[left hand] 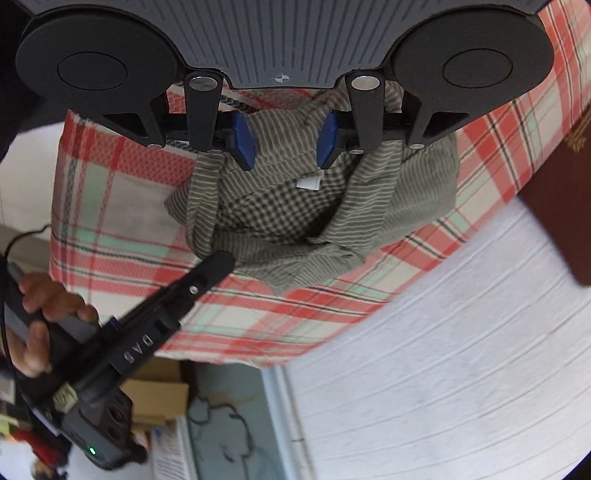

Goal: Fold clothes

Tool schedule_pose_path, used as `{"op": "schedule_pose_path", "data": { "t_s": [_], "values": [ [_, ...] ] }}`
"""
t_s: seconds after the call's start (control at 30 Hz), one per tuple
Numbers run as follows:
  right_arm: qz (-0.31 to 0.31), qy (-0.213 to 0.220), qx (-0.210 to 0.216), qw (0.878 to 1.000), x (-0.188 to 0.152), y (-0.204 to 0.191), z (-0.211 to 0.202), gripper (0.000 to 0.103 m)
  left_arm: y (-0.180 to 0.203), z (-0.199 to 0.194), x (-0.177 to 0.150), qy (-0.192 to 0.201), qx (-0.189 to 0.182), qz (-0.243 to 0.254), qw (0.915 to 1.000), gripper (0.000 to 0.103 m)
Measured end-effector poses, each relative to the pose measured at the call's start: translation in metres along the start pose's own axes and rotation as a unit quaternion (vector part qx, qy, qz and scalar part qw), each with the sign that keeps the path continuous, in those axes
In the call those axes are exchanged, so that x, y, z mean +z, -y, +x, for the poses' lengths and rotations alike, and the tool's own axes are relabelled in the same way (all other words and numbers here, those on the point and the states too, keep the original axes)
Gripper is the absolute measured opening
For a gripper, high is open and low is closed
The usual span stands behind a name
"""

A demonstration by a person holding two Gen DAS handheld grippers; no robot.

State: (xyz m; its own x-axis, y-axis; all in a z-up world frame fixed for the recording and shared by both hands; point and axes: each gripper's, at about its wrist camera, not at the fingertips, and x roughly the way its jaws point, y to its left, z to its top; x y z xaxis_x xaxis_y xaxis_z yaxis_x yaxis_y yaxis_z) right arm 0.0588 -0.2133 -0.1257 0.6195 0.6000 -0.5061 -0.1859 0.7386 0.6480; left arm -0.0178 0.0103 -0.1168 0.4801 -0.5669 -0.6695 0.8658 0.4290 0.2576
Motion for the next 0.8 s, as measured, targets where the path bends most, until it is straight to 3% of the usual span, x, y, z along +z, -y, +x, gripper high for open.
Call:
{"op": "schedule_pose_path", "data": {
  "t_s": [0.13,0.27,0.43,0.57,0.67,0.73,0.77,0.8],
  "values": [
    [-0.002,-0.004,0.0,1.0,0.001,0.0,0.001,0.009,0.008,0.007,0.003,-0.023,-0.011,0.054,0.9982,0.054],
    [-0.004,-0.009,0.0,1.0,0.003,-0.001,0.001,0.009,0.015,0.007,0.007,-0.048,-0.013,0.122,0.9913,0.054],
    [-0.006,-0.014,-0.003,1.0,0.003,-0.002,0.004,0.009,0.027,0.016,0.009,-0.082,0.002,0.231,0.9694,0.058],
    [-0.005,-0.014,-0.003,1.0,0.002,-0.002,0.003,0.009,0.036,0.029,0.008,-0.094,-0.002,0.283,0.9544,0.059],
    [-0.004,-0.015,-0.004,1.0,0.002,-0.002,0.003,0.009,0.039,0.038,0.005,-0.094,0.009,0.304,0.948,0.06],
    [-0.001,-0.016,-0.003,1.0,0.002,-0.002,0.003,0.009,0.04,0.042,0.002,-0.092,0.017,0.308,0.9467,0.057],
    [0.001,-0.016,-0.001,1.0,0.002,-0.002,0.004,0.009,0.041,0.043,0.0,-0.092,0.022,0.31,0.946,0.038],
    [0.004,-0.017,0.0,1.0,0.003,-0.002,0.004,0.009,0.041,0.044,-0.002,-0.09,0.026,0.312,0.9455,0.033]
  ]
}}
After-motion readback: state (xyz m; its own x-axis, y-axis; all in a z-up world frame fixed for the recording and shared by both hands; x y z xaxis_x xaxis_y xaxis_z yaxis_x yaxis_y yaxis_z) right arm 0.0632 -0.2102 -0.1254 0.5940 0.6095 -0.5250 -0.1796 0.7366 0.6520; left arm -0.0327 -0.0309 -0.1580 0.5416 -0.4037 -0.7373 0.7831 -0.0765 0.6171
